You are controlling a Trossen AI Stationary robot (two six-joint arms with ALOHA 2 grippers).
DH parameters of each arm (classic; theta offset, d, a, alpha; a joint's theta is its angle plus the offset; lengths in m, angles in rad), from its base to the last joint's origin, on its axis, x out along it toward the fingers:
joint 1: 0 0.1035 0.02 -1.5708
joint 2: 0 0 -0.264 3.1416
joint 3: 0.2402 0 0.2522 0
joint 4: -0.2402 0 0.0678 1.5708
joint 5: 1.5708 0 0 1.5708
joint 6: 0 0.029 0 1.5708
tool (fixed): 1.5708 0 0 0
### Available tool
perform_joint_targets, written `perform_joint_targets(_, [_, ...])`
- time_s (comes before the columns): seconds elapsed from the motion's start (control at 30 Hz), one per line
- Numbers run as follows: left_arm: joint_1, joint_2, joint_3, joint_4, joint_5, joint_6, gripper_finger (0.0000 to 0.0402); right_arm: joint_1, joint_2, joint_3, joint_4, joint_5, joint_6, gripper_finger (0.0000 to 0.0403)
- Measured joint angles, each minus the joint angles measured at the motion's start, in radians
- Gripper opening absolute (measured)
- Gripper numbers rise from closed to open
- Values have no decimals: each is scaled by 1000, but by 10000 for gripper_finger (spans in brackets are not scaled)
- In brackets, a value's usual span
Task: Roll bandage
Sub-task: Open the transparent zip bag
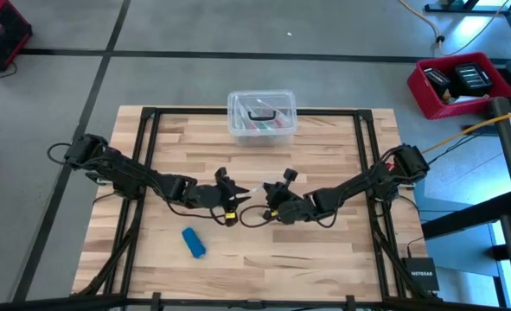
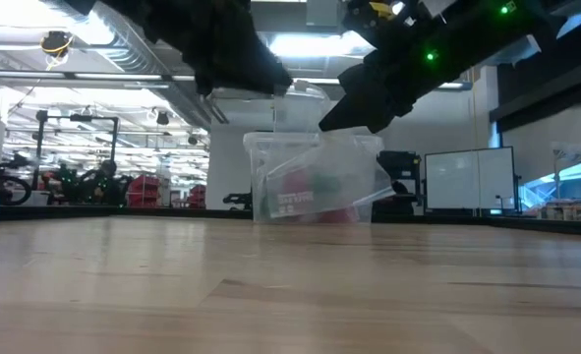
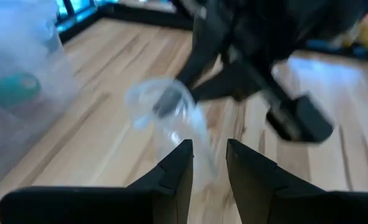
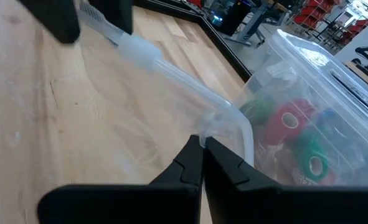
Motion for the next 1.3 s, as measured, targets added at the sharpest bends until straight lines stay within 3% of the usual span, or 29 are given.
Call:
perform_joint_targets(0.5, [19,0,0,-26,7,-25,48,0,0,0,16,-7,-2,12])
perform_joint_targets(1.3, [21,0,0,-37,8,-50,47,0,0,0,16,-8,0,12])
